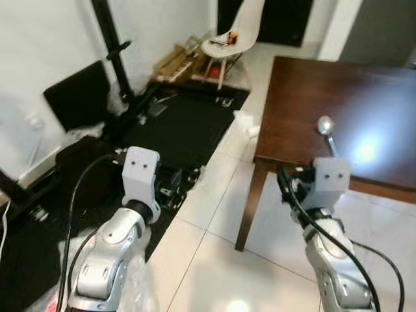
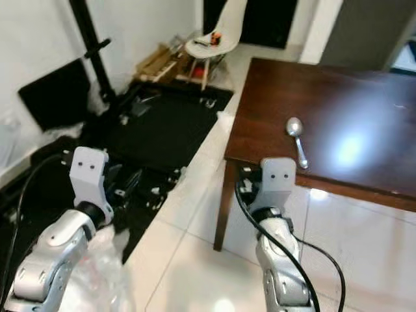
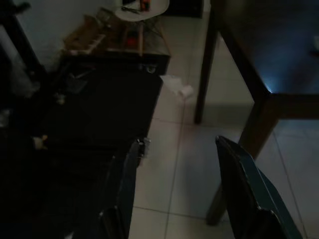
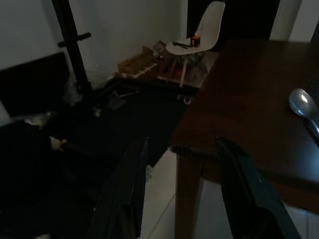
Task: Setting the table
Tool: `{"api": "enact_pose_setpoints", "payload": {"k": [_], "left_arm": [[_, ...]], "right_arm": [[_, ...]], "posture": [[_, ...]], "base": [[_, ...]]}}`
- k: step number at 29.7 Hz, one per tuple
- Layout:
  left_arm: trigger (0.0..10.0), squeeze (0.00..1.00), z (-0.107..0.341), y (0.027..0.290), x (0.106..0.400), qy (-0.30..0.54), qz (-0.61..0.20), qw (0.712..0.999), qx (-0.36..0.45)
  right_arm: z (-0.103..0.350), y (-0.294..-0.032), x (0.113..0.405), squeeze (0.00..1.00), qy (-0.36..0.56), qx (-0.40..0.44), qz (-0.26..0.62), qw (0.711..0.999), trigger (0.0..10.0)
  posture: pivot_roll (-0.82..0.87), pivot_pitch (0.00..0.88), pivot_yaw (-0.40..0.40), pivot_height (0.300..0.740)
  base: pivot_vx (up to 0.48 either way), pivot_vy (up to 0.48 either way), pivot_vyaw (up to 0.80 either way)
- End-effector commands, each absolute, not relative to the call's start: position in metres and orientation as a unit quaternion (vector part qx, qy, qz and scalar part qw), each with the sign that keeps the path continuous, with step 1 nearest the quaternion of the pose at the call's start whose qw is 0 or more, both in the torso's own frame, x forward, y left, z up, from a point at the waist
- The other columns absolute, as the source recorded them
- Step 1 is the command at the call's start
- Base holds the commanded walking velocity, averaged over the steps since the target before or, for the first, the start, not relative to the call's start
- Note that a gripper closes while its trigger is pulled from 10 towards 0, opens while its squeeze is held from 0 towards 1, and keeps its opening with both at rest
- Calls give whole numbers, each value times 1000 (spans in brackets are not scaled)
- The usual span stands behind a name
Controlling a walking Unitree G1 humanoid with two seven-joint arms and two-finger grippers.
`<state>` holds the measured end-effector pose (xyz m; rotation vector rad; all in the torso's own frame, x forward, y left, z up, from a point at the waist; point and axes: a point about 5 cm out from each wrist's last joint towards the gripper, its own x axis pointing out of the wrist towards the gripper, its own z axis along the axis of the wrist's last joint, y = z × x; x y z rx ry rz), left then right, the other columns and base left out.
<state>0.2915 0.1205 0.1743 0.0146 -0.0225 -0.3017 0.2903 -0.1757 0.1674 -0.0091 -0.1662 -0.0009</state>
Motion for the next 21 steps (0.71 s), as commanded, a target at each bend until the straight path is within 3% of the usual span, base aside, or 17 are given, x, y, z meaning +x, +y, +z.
{"api": "enact_pose_setpoints", "payload": {"k": [1,17,21], "left_arm": [[10000,0,172,125,291,-5,-142,990,13],[10000,0,171,124,292,-3,-144,989,14],[10000,0,170,123,293,-1,-144,989,19]], "right_arm": [[163,-173,289,0,-73,0,3,997,10000],[163,-173,289,0,-74,4,-1,997,10000],[163,-175,289,0,-74,23,-9,997,10000]], "posture": [[-95,0,71,740],[-96,0,74,740],[-97,0,75,740]], "base": [[0,0,800],[0,0,800],[0,0,0]]}}
